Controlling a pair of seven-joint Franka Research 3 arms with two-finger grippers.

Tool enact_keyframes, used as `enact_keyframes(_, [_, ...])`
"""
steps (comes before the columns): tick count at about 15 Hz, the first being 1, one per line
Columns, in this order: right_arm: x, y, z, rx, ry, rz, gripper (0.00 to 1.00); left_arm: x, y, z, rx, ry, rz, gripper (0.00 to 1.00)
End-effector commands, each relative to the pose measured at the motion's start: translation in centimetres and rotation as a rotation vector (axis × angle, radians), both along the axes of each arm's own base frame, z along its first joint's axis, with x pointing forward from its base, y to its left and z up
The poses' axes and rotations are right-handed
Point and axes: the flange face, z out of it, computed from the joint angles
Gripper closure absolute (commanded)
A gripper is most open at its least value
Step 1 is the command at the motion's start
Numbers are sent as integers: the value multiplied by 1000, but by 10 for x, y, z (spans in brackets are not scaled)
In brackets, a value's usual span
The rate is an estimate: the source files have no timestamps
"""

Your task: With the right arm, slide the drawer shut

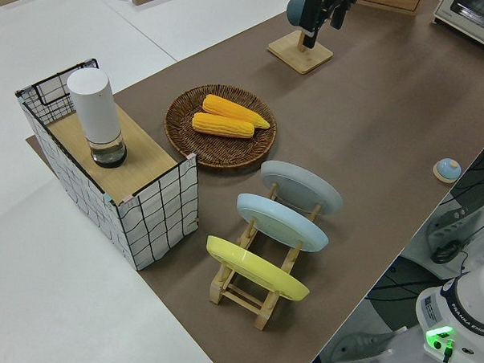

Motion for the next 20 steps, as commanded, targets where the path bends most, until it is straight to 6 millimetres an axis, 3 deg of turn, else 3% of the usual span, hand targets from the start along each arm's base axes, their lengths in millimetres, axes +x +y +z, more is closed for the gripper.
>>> enact_keyframes(1, [6, -5, 2, -12, -12, 19, 1000, -4, 1, 2, 12, 6, -9, 2])
enact_keyframes(7, [-13, 32, 15, -27, 86, 129, 994, -4, 0, 2, 12, 6, -9, 5])
enact_keyframes(9, [-25, 37, 28, -44, 127, 193, 926, -4, 1, 2, 12, 6, -7, 5])
enact_keyframes(11, [-36, 51, 41, -45, 151, 275, 667, -4, 1, 2, 12, 8, -7, 2])
enact_keyframes(12, [-43, 56, 48, -54, 162, 327, 452, -4, 1, 2, 12, 6, -7, 5])
enact_keyframes(13, [-50, 60, 52, -69, 177, 381, 144, -4, 1, 2, 12, 7, -7, 5])
enact_keyframes(14, [-56, 63, 57, -86, 185, 440, 14, -4, 1, 2, 12, 8, -7, 2])
enact_keyframes(20, [-86, 73, 78, -139, 302, 785, 11, -4, 1, 2, 12, 6, -9, 2])
